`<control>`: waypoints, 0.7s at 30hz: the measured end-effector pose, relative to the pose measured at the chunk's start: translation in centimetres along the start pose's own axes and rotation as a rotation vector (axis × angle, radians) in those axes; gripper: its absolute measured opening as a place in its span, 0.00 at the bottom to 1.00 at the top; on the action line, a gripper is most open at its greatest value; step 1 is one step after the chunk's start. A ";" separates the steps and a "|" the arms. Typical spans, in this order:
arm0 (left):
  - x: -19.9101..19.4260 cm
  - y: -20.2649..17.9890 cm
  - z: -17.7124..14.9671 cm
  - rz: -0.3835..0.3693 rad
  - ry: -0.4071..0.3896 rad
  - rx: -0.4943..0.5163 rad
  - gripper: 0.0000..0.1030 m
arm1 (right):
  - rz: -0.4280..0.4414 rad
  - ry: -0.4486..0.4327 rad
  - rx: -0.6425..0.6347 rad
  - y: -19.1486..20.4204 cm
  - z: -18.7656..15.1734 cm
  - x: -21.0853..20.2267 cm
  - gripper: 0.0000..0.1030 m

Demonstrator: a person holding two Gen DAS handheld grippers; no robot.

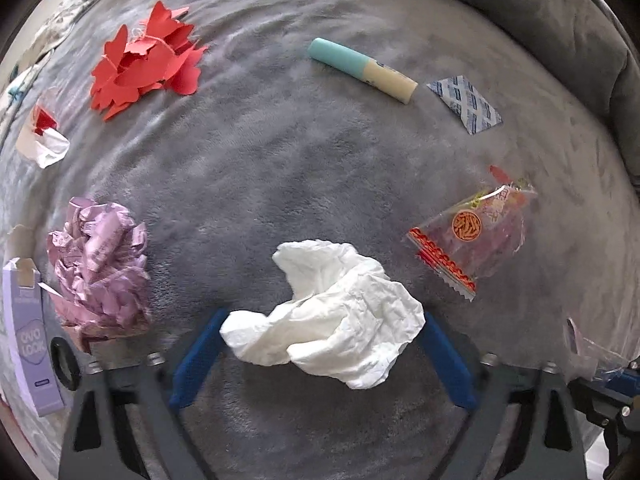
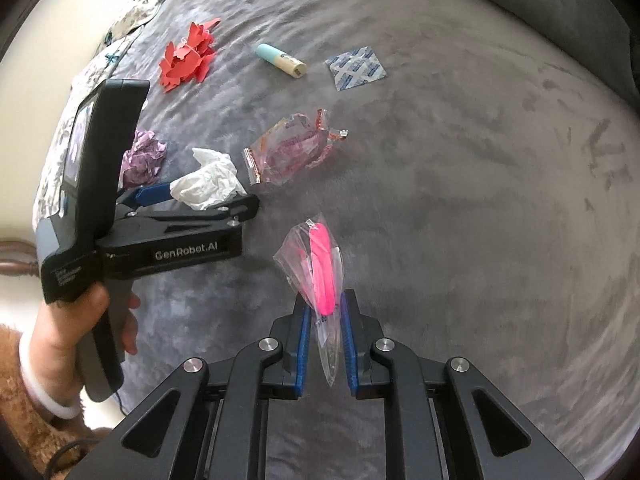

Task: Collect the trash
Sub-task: 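Grasp the crumpled white tissue with the left gripper, then carry both items over the pink bin and open both grippers to drop them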

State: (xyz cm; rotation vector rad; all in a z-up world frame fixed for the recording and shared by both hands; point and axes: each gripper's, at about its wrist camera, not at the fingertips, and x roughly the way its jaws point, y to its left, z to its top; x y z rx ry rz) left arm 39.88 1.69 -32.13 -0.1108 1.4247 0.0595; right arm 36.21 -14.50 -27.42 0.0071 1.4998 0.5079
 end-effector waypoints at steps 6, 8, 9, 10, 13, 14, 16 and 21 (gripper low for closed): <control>-1.1 2.4 0.8 -0.081 0.000 -0.047 0.06 | 0.001 0.000 -0.001 0.1 -0.3 -0.4 0.14; -1.9 2.3 0.7 -0.077 -0.028 -0.023 0.06 | 0.000 -0.004 -0.013 0.5 -0.2 -0.5 0.14; -2.4 2.4 0.8 -0.092 -0.049 -0.026 0.06 | -0.001 -0.006 -0.019 0.7 -0.2 -0.6 0.14; -3.1 2.5 0.7 -0.114 -0.073 -0.039 0.06 | -0.001 -0.011 -0.026 1.0 -0.2 -0.8 0.14; -4.9 2.8 -0.1 -0.178 -0.121 -0.072 0.06 | 0.003 -0.019 -0.036 1.5 -0.4 -1.2 0.14; -5.4 3.0 -0.4 -0.192 -0.132 -0.081 0.06 | 0.008 -0.020 -0.043 1.8 -0.4 -1.3 0.14; -6.6 3.6 -1.6 -0.205 -0.151 -0.101 0.06 | 0.016 -0.024 -0.066 2.5 -0.7 -1.5 0.14; -9.1 5.8 -6.7 -0.191 -0.168 -0.198 0.06 | 0.038 -0.020 -0.143 5.5 -1.5 -1.8 0.14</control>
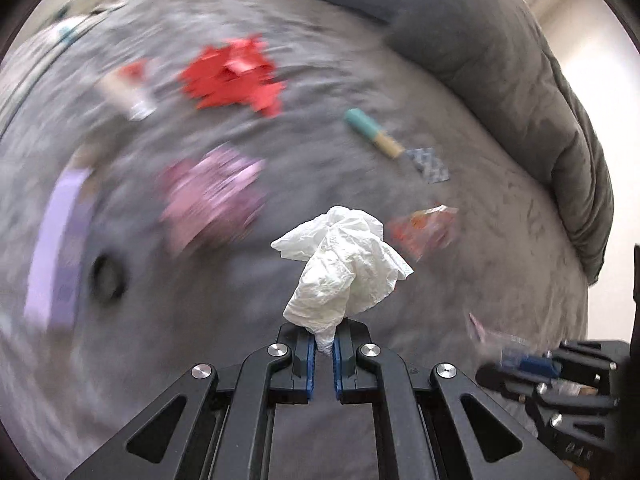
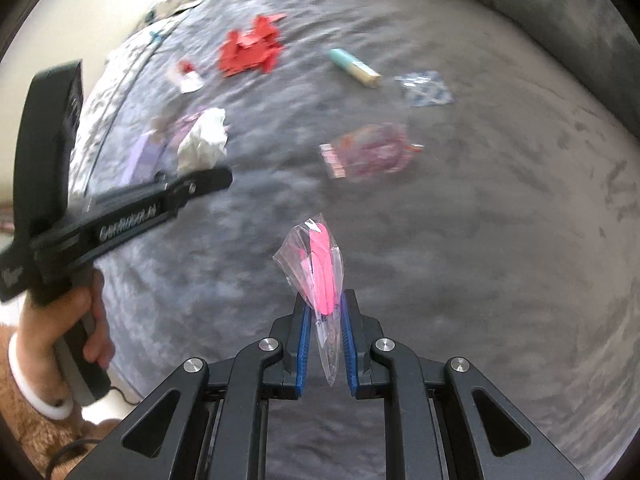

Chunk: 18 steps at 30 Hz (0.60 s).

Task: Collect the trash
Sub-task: 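Carry both items over the pink bin and open both grippers to drop them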

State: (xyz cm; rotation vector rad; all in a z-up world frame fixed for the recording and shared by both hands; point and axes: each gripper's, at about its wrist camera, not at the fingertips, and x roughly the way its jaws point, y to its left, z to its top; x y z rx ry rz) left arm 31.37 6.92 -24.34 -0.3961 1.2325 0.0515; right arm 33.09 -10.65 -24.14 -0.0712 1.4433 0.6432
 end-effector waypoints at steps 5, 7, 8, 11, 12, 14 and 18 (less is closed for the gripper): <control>-4.6 6.0 -5.8 0.070 -0.046 -0.167 0.06 | 0.033 0.022 -0.128 5.8 -0.9 0.6 0.14; -7.0 8.8 -8.5 0.089 -0.072 -0.247 0.06 | 0.048 0.036 -0.191 8.7 -1.4 1.0 0.14; -8.4 10.3 -10.0 0.102 -0.083 -0.281 0.06 | 0.057 0.046 -0.226 10.4 -1.8 1.2 0.14; -12.2 14.8 -15.2 0.148 -0.124 -0.409 0.06 | 0.088 0.076 -0.354 15.9 -3.3 1.8 0.14; -13.1 15.9 -16.7 0.159 -0.137 -0.448 0.06 | 0.097 0.089 -0.403 18.0 -4.0 2.0 0.14; -15.4 18.7 -21.4 0.205 -0.172 -0.549 0.06 | 0.114 0.122 -0.510 22.3 -5.6 2.7 0.14; -17.8 22.8 -30.8 0.264 -0.186 -0.761 0.06 | 0.165 0.189 -0.712 31.0 -9.3 4.1 0.14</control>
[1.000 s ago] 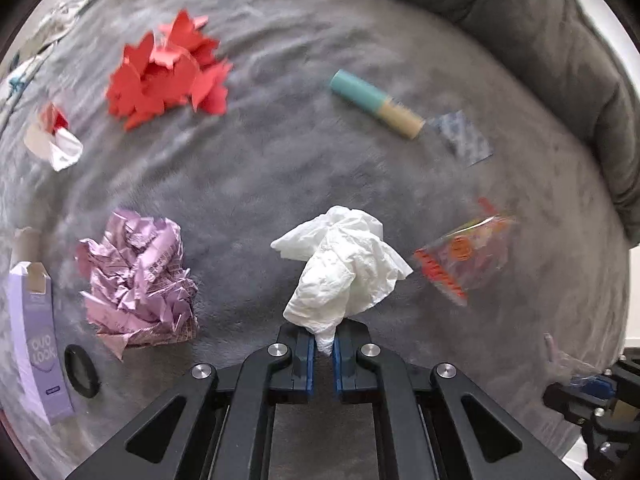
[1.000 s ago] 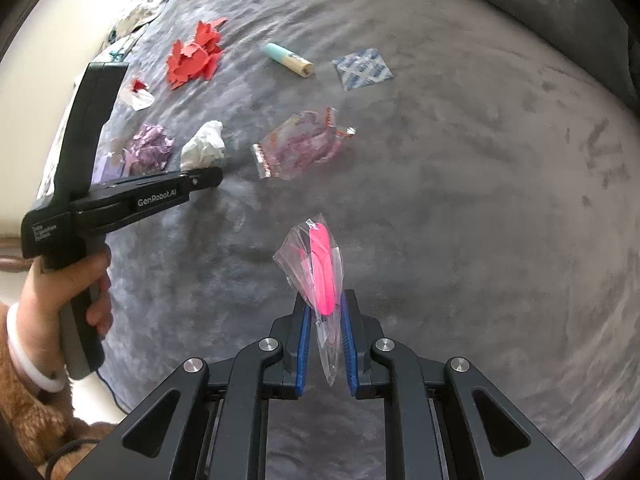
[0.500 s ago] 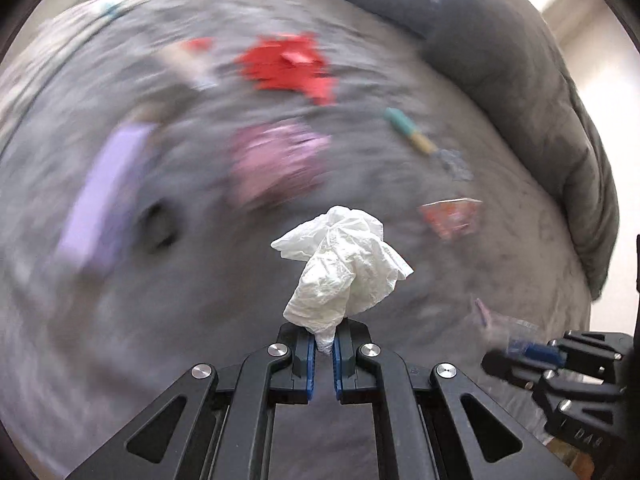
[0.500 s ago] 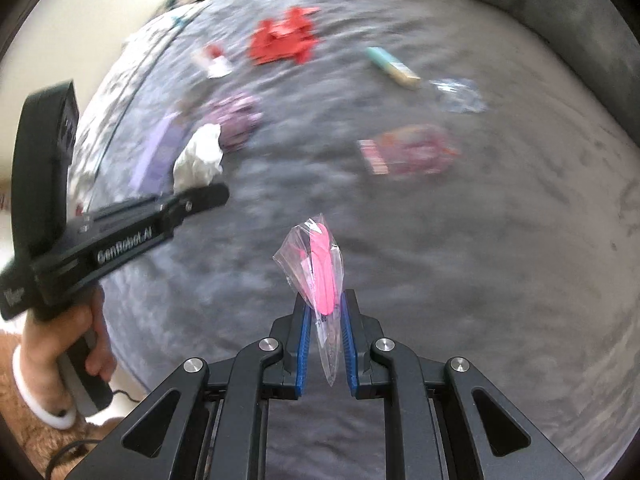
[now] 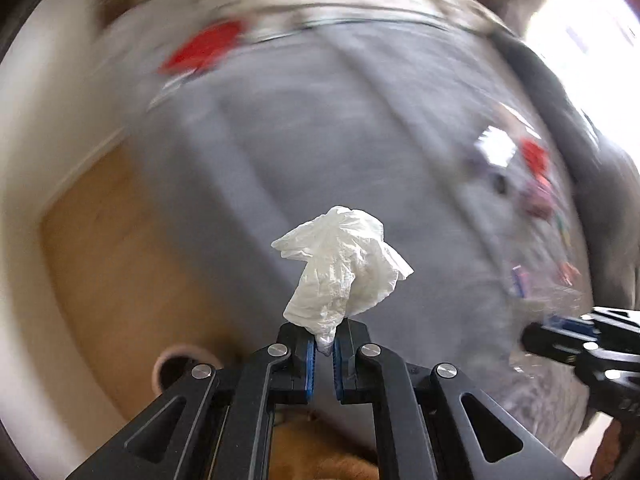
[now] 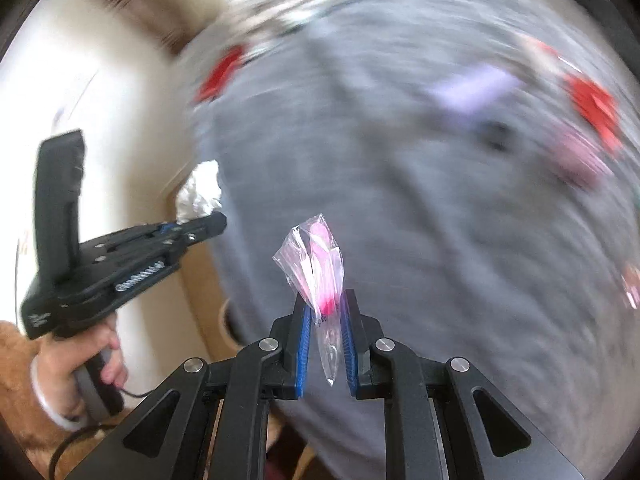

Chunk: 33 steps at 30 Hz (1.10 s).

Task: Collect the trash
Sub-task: 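Carry both items over the pink bin and open both grippers to drop them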

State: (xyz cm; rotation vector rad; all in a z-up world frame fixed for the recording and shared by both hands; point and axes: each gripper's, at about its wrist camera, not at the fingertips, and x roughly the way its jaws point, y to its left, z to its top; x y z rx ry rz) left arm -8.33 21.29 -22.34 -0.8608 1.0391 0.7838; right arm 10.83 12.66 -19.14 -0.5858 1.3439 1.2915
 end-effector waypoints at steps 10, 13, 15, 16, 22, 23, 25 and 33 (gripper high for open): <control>-2.2 18.5 -13.1 0.137 0.069 -0.430 0.06 | 0.126 0.235 -0.337 18.5 -1.0 12.5 0.14; -2.4 22.2 -16.5 0.169 0.084 -0.529 0.06 | 0.156 0.336 -0.423 23.6 -3.4 17.6 0.14; -2.5 23.7 -18.0 0.184 0.085 -0.569 0.06 | 0.169 0.379 -0.470 25.9 -4.7 20.2 0.14; -2.6 24.4 -18.8 0.191 0.080 -0.587 0.06 | 0.172 0.399 -0.496 27.1 -5.5 21.8 0.14; -1.4 25.9 -20.8 0.201 0.071 -0.605 0.06 | 0.101 0.496 -0.540 28.9 -7.6 29.4 0.14; -1.1 26.1 -20.9 0.197 0.072 -0.599 0.06 | 0.096 0.502 -0.543 28.9 -7.5 30.0 0.14; -0.2 26.0 -21.1 0.192 0.080 -0.576 0.06 | 0.087 0.511 -0.551 28.7 -7.8 31.2 0.14; 1.8 26.0 -21.9 0.163 0.090 -0.567 0.06 | 0.039 0.527 -0.601 28.7 -8.9 34.3 0.40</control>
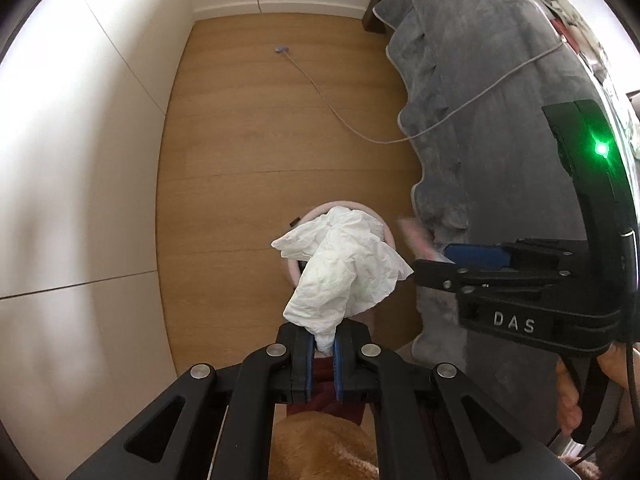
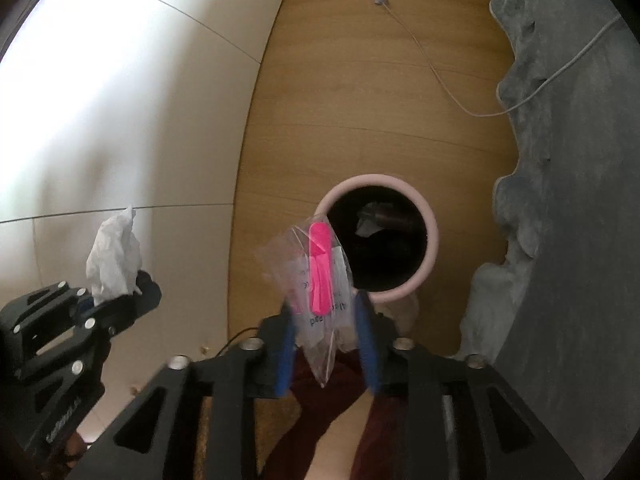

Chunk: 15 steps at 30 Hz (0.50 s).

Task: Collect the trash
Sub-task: 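Carry both items over the pink bin and open both grippers to drop them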

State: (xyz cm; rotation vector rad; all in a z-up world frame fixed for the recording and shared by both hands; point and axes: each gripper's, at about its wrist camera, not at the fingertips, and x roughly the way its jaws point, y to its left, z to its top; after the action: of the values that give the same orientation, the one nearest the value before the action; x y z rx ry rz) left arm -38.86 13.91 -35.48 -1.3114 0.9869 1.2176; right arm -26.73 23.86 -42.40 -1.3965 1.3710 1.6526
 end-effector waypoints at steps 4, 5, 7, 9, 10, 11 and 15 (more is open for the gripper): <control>0.2 0.1 0.1 -0.001 0.004 0.000 0.06 | -0.015 -0.019 -0.026 0.3 0.1 0.1 0.60; 0.2 0.1 0.1 -0.001 0.003 -0.002 0.06 | -0.022 -0.023 -0.031 0.5 0.4 -0.2 0.66; 0.0 0.3 0.1 -0.002 0.003 -0.003 0.06 | -0.026 -0.033 -0.033 0.6 0.6 -0.4 0.68; 0.0 0.1 0.0 -0.003 0.001 0.000 0.06 | -0.038 -0.041 -0.025 0.7 0.8 -0.8 0.69; -0.1 0.1 0.0 -0.005 0.000 0.003 0.06 | -0.028 -0.041 -0.019 0.5 0.8 -0.9 0.69; -0.1 -0.1 0.0 -0.008 -0.001 0.007 0.06 | -0.013 -0.040 -0.011 0.4 0.8 -0.9 0.69; 0.2 -0.7 0.0 -0.045 0.001 0.022 0.06 | -0.028 -0.041 -0.001 0.0 0.2 -1.7 0.69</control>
State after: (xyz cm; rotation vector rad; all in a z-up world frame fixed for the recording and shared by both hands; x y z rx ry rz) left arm -38.10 14.01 -35.55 -1.3105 0.9640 1.1695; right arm -26.27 24.38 -40.83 -1.3691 1.3222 1.6552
